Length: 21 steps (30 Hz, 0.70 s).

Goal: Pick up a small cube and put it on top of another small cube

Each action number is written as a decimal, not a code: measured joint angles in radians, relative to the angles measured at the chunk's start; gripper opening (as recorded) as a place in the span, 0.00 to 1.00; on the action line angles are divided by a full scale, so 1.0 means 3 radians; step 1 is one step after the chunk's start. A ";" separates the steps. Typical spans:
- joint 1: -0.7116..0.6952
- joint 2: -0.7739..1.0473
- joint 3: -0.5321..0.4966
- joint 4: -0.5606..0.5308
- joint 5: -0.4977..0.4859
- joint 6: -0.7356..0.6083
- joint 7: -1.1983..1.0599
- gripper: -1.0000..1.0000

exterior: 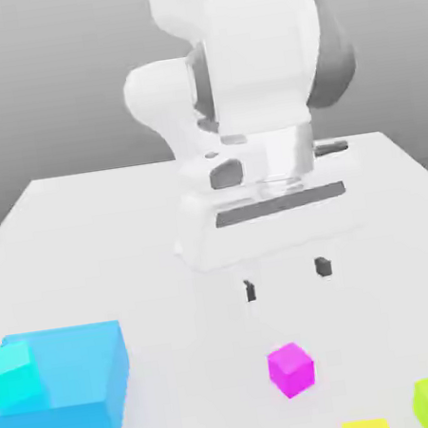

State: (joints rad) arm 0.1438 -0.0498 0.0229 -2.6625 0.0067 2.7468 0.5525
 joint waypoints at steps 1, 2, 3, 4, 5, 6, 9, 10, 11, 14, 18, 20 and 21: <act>0.0016 0.0121 0.0009 -0.0058 -0.0009 0.0072 -0.0033 0.50; 0.0032 0.0242 0.0017 -0.0117 -0.0022 0.0144 -0.0063 0.50; 0.0045 0.0363 0.0024 -0.0175 -0.0038 0.0216 -0.0090 0.50; 0.0050 0.0483 0.0023 -0.0199 -0.0054 0.0298 -0.0102 0.50; 0.0052 0.0604 0.0021 -0.0200 -0.0065 0.0388 -0.0107 0.50; 0.0059 0.0725 0.0013 -0.0188 -0.0082 0.0482 -0.0099 0.50; 0.0087 0.1088 -0.0021 -0.0127 -0.0114 0.0770 -0.0079 0.50; 0.0096 0.1210 -0.0031 -0.0104 -0.0119 0.0868 -0.0076 0.50; 0.0102 0.1276 -0.0038 -0.0092 -0.0124 0.0921 -0.0072 0.00; 0.0102 0.1276 -0.0038 -0.0092 -0.0127 0.0920 -0.0069 0.00; 0.0098 0.1265 -0.0035 -0.0094 -0.0137 0.0910 -0.0060 0.00; 0.0082 0.1082 -0.0017 -0.0130 -0.0125 0.0763 -0.0070 0.00; 0.0073 0.0971 -0.0006 -0.0152 -0.0116 0.0673 -0.0078 0.00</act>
State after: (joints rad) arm 0.1657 0.2413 0.0211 -2.7080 -0.0281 2.9487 0.5292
